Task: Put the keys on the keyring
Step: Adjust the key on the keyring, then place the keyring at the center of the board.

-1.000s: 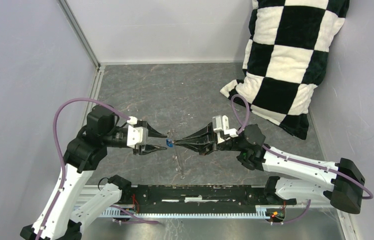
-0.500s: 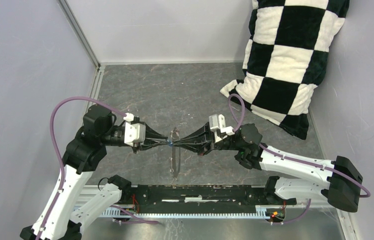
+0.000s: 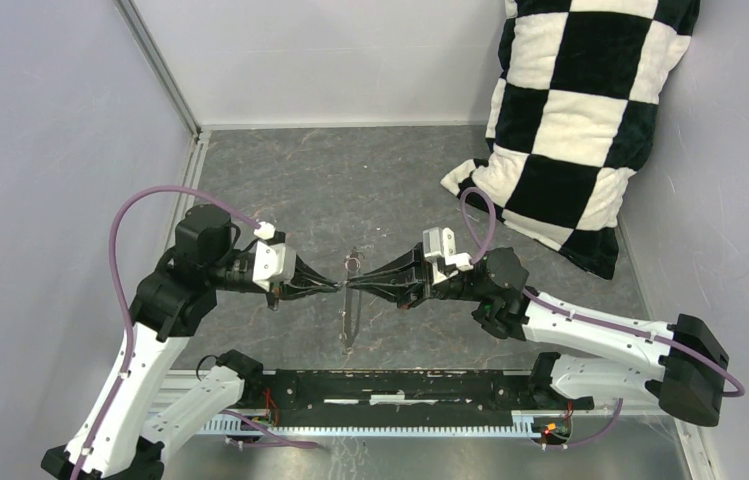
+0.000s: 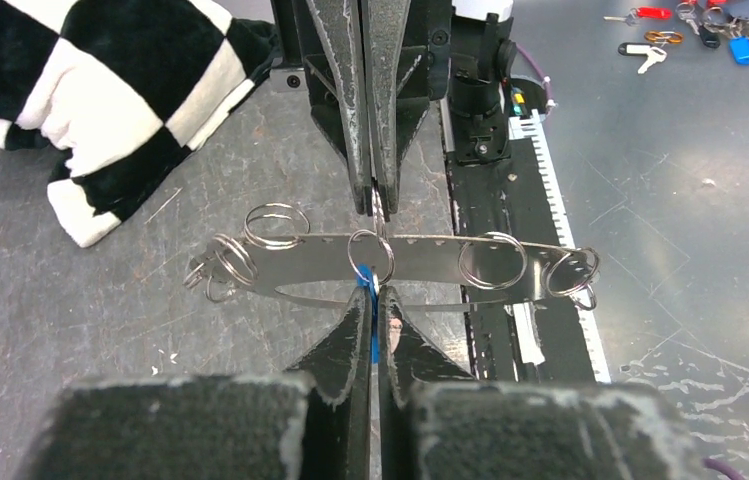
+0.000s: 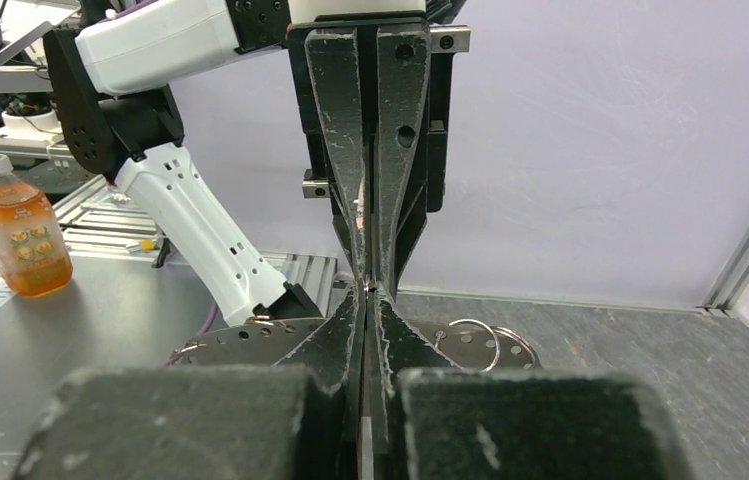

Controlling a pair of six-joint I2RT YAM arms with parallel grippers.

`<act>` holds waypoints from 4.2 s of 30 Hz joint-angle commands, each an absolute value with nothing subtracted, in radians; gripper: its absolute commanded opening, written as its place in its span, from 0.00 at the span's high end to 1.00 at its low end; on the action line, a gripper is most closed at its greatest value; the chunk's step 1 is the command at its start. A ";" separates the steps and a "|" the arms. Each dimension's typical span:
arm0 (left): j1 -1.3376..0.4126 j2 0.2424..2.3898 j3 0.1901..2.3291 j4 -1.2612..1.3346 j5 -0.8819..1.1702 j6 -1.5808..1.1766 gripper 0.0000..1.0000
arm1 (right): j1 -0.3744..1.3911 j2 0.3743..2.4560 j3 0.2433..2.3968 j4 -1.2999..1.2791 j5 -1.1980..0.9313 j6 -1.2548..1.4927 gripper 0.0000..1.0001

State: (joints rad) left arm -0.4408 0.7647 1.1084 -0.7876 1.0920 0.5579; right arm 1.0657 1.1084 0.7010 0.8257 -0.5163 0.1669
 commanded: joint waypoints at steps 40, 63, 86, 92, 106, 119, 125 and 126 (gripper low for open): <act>-0.443 0.779 1.100 -0.557 1.107 0.218 0.63 | 1.076 1.183 0.601 1.245 -0.382 0.361 1.00; -0.443 0.806 1.130 -0.741 1.050 0.514 0.98 | 1.063 1.161 0.845 0.522 -0.525 0.102 0.73; -0.444 1.105 0.837 -0.514 0.868 0.793 0.98 | 0.931 0.906 0.567 0.273 -0.009 -0.010 0.02; -0.445 1.445 0.990 -0.559 0.773 0.845 0.96 | 0.909 0.848 0.414 0.337 0.161 0.052 0.02; -0.460 1.835 1.405 -0.597 0.644 0.666 0.00 | 0.880 0.886 0.321 0.465 0.383 0.062 0.02; 0.034 1.529 1.038 -0.155 0.538 0.272 0.00 | 0.687 0.991 0.075 0.868 1.019 -0.085 0.02; 0.100 1.375 0.633 0.218 0.529 0.167 0.00 | 0.500 1.072 0.062 0.942 0.935 -0.087 0.02; 0.100 1.358 0.588 0.271 0.517 0.139 0.00 | 0.484 1.080 0.063 0.958 0.918 -0.115 0.02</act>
